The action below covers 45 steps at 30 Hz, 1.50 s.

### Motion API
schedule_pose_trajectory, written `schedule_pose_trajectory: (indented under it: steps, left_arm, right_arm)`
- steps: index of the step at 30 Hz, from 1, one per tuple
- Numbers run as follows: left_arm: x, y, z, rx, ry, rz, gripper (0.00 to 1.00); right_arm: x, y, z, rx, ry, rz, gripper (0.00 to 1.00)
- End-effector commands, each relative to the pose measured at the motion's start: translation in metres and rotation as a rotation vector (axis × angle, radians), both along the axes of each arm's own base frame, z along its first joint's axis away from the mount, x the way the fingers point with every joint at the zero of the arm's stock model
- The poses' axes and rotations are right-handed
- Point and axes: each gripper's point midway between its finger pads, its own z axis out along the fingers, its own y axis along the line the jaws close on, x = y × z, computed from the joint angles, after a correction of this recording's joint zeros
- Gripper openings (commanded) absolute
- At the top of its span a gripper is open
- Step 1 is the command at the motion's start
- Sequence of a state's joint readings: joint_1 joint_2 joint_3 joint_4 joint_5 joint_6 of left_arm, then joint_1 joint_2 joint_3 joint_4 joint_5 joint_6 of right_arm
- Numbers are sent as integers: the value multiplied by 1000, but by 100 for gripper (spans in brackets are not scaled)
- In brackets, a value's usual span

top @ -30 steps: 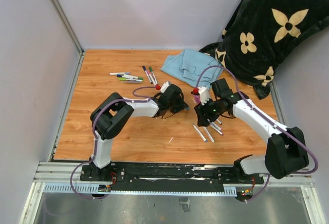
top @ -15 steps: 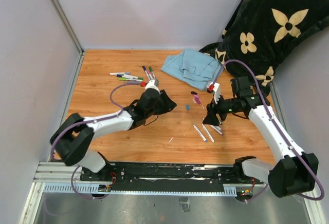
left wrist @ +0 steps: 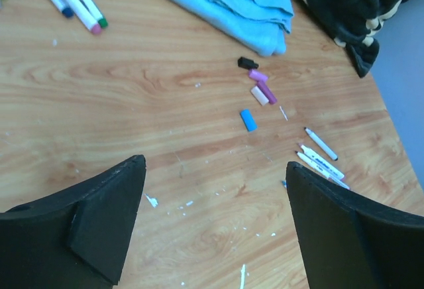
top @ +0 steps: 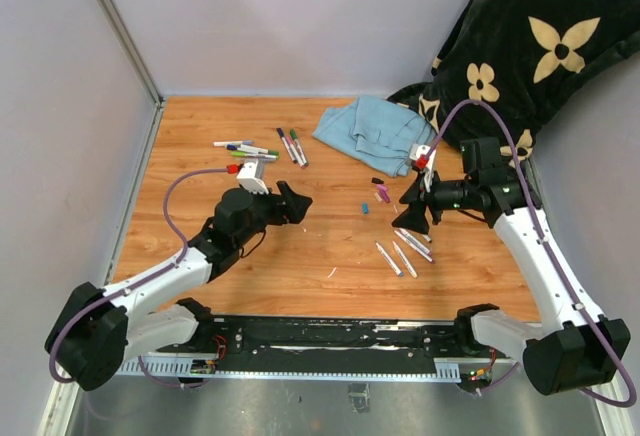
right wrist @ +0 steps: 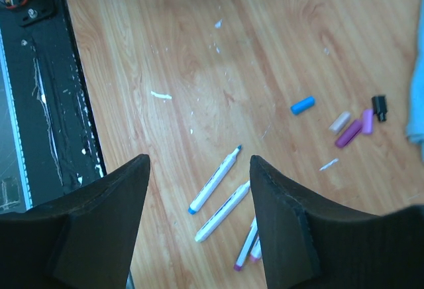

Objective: Open the pen caps
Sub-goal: Move the pen to the center of the board.

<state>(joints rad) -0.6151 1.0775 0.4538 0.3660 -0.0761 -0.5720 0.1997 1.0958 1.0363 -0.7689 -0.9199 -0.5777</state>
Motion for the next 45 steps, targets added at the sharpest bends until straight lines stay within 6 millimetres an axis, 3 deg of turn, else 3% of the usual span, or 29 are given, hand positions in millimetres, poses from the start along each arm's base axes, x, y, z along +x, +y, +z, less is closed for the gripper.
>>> schedule_pose_trajectory:
  steps: [1,4,8,14,22,30,32,33,35,36,41,45]
  left_arm:
    - [8,12,18,52,-102,-14,90]
    - [14,18,17,40,-89,-9,90]
    - [23,21,12,30,-66,-10,91]
    - [43,22,5,9,-38,6,90]
    - [84,22,2,25,-12,79,90]
    - [147,42,-35,194,142,298,86]
    - [162,50,-46,277,192,347,82]
    - [170,53,-48,316,206,369,74]
    - [183,59,-54,385,230,398,47]
    - [189,62,-57,412,241,409,40]
    - [232,61,-55,466,257,405,38]
    - [255,55,-69,507,311,371,35]
  right_arm:
    - [8,12,38,103,-85,65,63]
    - [8,20,33,151,-64,100,64]
    - [9,12,7,103,-63,75,67]
    - [8,9,-2,91,-77,63,67]
    - [11,6,-5,75,-78,46,67]
    - [11,3,-4,61,-91,32,67]
    - [11,3,-4,61,-93,32,67]
    - [11,4,-4,62,-96,33,67]
    - [10,4,-3,63,-96,34,67]
    - [10,4,-3,65,-98,35,67]
    - [10,3,-2,64,-102,34,67]
    - [11,2,-3,56,-106,29,67]
